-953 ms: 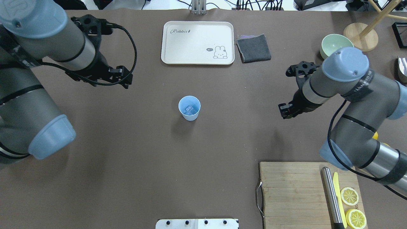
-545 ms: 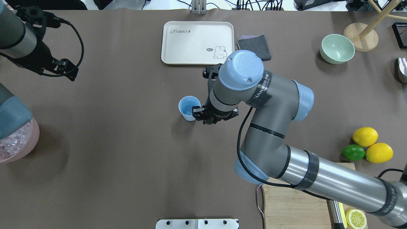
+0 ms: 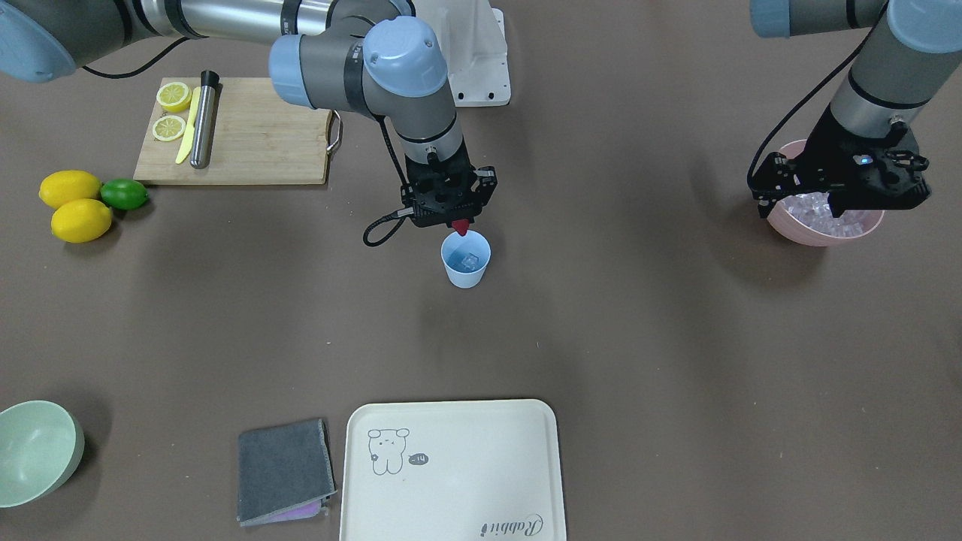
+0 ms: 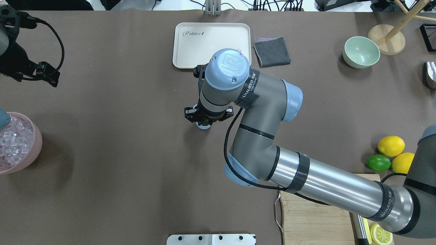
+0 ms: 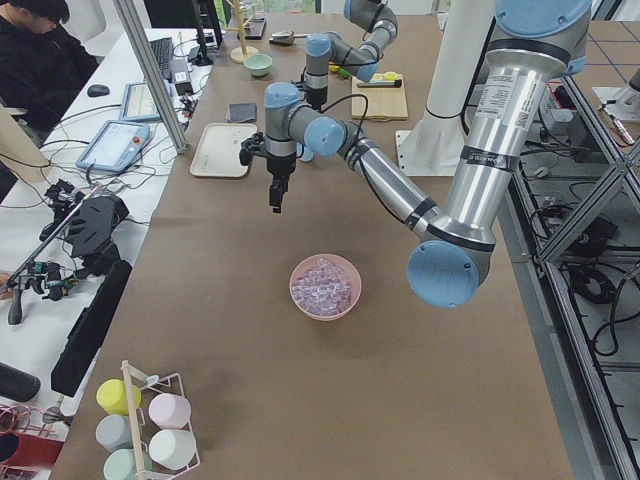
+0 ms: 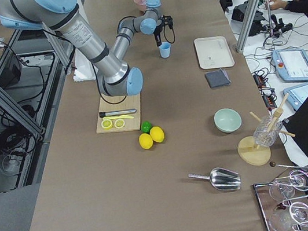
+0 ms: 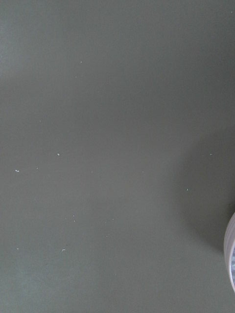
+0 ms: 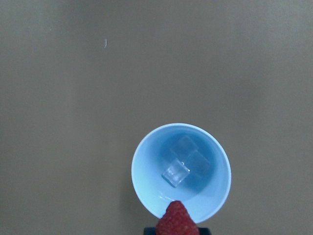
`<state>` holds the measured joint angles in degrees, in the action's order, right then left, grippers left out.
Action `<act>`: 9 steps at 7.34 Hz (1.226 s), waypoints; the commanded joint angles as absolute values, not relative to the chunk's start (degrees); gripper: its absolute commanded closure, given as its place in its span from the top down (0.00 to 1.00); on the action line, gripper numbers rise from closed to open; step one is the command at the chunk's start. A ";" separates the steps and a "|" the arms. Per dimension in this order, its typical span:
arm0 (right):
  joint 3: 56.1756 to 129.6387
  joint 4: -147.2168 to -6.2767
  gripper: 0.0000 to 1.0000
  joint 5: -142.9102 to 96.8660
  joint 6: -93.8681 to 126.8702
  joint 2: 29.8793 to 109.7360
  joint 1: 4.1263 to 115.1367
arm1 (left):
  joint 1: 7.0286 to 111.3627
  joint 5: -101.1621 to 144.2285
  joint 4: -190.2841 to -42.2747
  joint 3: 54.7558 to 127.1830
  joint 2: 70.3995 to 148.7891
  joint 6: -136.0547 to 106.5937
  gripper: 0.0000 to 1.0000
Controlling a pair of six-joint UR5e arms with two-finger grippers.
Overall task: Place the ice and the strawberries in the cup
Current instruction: 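Carry the strawberry with the right gripper over the cup and release it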
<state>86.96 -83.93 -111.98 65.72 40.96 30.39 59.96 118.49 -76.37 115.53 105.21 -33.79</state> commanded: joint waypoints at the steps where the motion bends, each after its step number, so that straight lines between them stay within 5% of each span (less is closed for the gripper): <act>1: 85.25 -82.88 0.00 -111.97 65.31 39.90 31.63 | 59.94 118.56 -76.55 115.23 105.12 -33.75 0.97; 3: 84.20 -82.79 0.00 -111.88 66.08 39.64 31.82 | 59.94 118.56 -76.55 115.31 105.20 -34.28 0.97; 4: 83.68 -82.71 0.99 -111.62 66.96 39.64 31.73 | 59.94 118.56 -76.64 115.31 105.21 -34.19 0.97; 9: 89.79 -90.91 1.00 -117.64 64.79 40.77 38.02 | 66.49 119.09 -76.64 115.23 102.51 -24.76 0.98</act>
<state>86.52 -85.65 -113.68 66.17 39.97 34.22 62.72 118.74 -76.52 115.46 104.35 -30.29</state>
